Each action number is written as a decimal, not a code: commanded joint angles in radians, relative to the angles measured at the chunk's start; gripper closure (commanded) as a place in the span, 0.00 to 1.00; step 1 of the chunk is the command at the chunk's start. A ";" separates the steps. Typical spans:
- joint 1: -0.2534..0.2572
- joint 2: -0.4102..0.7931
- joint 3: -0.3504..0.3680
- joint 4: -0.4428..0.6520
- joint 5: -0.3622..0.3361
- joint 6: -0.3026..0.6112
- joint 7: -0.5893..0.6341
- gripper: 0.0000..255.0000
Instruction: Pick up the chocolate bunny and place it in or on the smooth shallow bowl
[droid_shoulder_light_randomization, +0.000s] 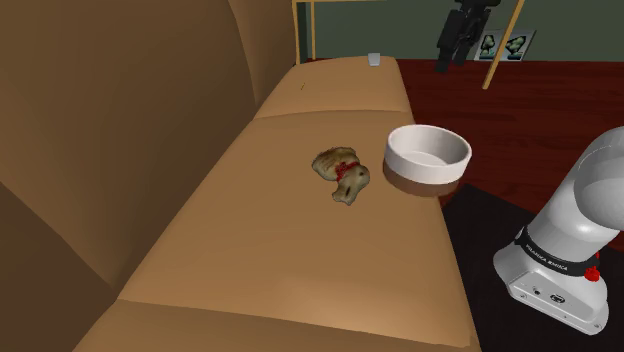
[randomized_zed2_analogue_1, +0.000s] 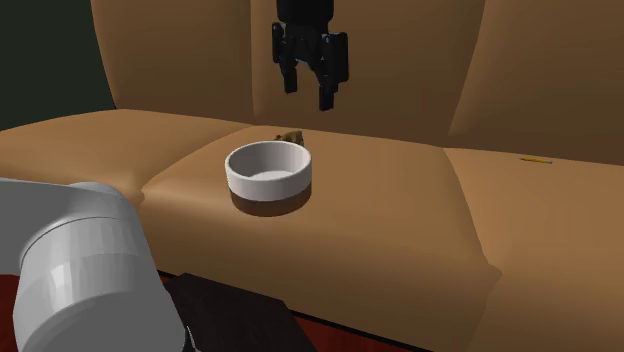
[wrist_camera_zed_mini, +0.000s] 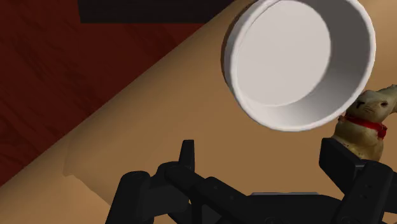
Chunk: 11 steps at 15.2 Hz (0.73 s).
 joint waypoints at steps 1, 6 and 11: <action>0.000 0.000 0.000 0.000 0.000 0.000 0.000 0.00; 0.011 -0.005 0.101 -0.100 0.088 0.110 0.162 0.00; 0.026 0.035 0.211 -0.161 0.177 0.236 0.321 0.00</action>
